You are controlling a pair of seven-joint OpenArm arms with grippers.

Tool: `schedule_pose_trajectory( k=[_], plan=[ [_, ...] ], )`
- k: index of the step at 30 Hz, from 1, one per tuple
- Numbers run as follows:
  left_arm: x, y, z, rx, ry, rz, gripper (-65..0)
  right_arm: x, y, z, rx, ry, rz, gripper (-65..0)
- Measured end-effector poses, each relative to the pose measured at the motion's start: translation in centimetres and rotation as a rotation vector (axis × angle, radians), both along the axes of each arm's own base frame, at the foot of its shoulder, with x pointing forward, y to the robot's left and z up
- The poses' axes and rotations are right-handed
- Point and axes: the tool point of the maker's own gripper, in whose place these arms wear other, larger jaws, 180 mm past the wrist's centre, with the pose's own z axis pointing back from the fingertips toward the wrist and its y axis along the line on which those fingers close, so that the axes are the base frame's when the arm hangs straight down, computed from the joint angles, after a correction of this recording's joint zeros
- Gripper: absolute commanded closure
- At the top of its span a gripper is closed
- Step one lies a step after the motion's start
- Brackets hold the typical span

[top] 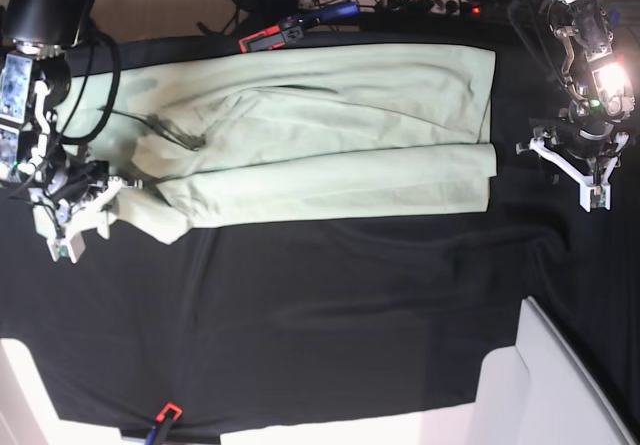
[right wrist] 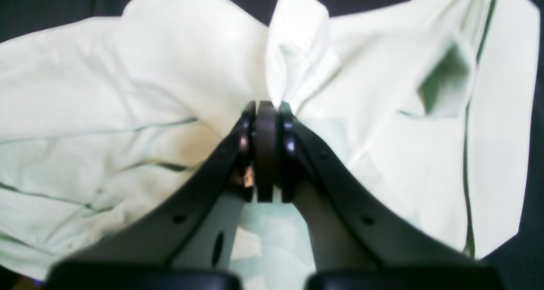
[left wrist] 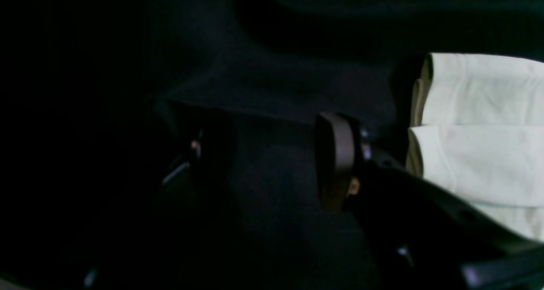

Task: Fold the T-shirt properly
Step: 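Grasp the hanging hem corner with the right gripper and fold it over, then release the hem corner and raise the right gripper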

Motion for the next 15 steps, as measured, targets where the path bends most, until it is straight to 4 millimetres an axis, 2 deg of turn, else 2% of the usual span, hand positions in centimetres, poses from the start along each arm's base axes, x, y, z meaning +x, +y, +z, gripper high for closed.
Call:
schedule_pose_trajectory(
  k=[4,9,15],
  plan=[
    [0.0,0.0,0.0,0.000,0.000,0.000,-32.6,-0.9,0.2,0.6,-0.010,-0.005,0.010,0.0],
    [0.0,0.0,0.0,0.001,0.000,0.000,-32.6,-2.8,0.0,0.3,-0.027,0.034,0.018,0.0],
    [0.0,0.0,0.0,0.000,0.000,0.000,-32.6,-3.9,0.1,0.4,-0.038,0.040,0.027,0.0]
  ],
)
